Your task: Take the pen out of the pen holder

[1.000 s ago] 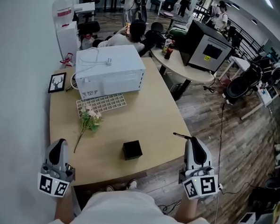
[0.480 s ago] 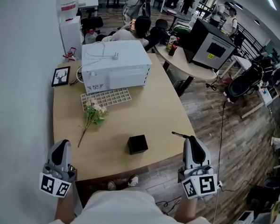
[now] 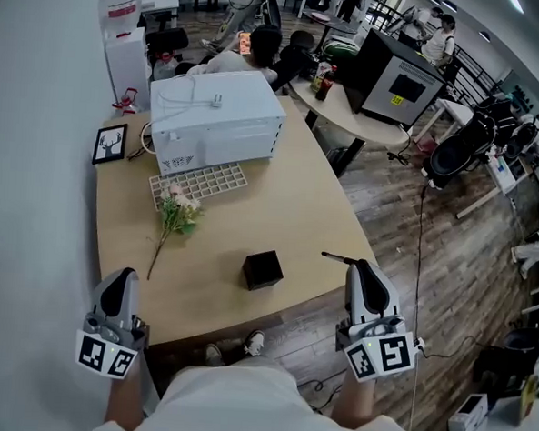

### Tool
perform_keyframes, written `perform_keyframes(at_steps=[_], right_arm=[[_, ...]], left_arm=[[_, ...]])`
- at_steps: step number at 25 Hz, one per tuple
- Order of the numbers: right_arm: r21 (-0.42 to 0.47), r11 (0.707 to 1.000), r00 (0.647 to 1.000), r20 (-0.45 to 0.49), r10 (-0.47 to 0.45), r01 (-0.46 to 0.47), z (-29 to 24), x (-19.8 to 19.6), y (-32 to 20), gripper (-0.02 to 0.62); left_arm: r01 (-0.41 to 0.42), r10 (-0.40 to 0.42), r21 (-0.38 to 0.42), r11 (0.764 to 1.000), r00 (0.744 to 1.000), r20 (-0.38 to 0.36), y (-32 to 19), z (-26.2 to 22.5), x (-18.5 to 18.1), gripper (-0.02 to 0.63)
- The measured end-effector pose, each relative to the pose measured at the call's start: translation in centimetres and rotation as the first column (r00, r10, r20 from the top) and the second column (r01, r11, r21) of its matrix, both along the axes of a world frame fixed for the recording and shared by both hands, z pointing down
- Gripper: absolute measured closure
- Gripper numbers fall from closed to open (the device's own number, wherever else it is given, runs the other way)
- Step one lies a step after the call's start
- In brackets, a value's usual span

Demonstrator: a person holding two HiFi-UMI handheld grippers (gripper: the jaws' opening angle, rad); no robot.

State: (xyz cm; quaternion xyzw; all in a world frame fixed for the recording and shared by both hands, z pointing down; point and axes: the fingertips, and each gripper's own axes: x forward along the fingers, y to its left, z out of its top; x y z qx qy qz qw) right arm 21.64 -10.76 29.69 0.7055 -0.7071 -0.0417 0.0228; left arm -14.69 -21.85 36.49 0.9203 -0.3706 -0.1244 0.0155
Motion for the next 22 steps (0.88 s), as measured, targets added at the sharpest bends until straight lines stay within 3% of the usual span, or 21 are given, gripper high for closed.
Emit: perform_keyframes(at_steps=[10,22], right_arm=[[0.009,1.0,0.999,-0.036,0.005,-0.005,-1.0,-0.2,0.9,0.551],[-0.018,1.0,0.999,-0.035,0.0,-0.001,0.8,-0.8,1.5,0.551]], left_arm=[[-0.005,0.005,0.008,1.0,1.0,-0.025,0.9,-0.2,0.1,0.592],[-0.015,0.015,-0.042,0.999,1.0,-0.015,1.9,2.6,0.2,0.592]])
